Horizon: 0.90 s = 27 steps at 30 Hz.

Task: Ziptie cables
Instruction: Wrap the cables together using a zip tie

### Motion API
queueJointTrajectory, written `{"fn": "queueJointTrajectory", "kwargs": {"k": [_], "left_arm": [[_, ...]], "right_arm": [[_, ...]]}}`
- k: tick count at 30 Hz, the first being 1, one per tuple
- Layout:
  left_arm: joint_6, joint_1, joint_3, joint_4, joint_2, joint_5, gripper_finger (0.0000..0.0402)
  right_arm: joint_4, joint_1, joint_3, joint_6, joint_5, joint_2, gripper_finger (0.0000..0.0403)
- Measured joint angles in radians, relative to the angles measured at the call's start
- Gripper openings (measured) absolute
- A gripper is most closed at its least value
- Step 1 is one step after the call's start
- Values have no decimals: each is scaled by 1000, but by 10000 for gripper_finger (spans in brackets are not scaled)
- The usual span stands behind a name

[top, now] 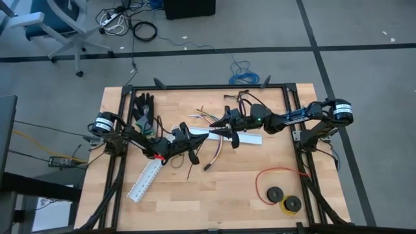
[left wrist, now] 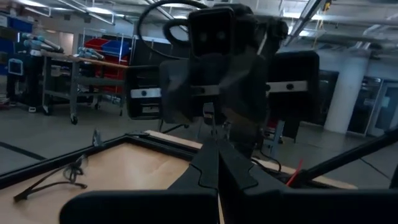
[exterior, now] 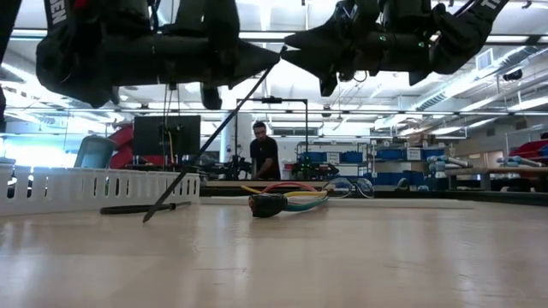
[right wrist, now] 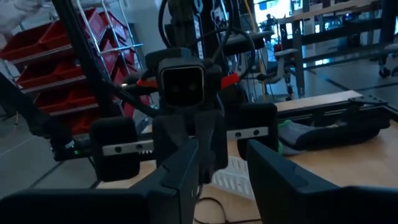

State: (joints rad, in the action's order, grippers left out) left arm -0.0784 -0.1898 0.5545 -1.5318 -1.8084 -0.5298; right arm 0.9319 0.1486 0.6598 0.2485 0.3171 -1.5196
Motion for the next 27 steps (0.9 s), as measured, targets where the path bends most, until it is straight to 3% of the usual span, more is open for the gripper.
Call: {"fn": "queueJointTrajectory", "kwargs": {"k": [11, 27], "left_arm": [[0, 7, 12, 5, 0, 0, 0], [-4, 25, 34, 34, 0, 4, 0]], "right_arm": [[-8, 1, 3, 5, 25, 0, 98], [-3, 3, 3, -16, 50, 0, 15]]}}
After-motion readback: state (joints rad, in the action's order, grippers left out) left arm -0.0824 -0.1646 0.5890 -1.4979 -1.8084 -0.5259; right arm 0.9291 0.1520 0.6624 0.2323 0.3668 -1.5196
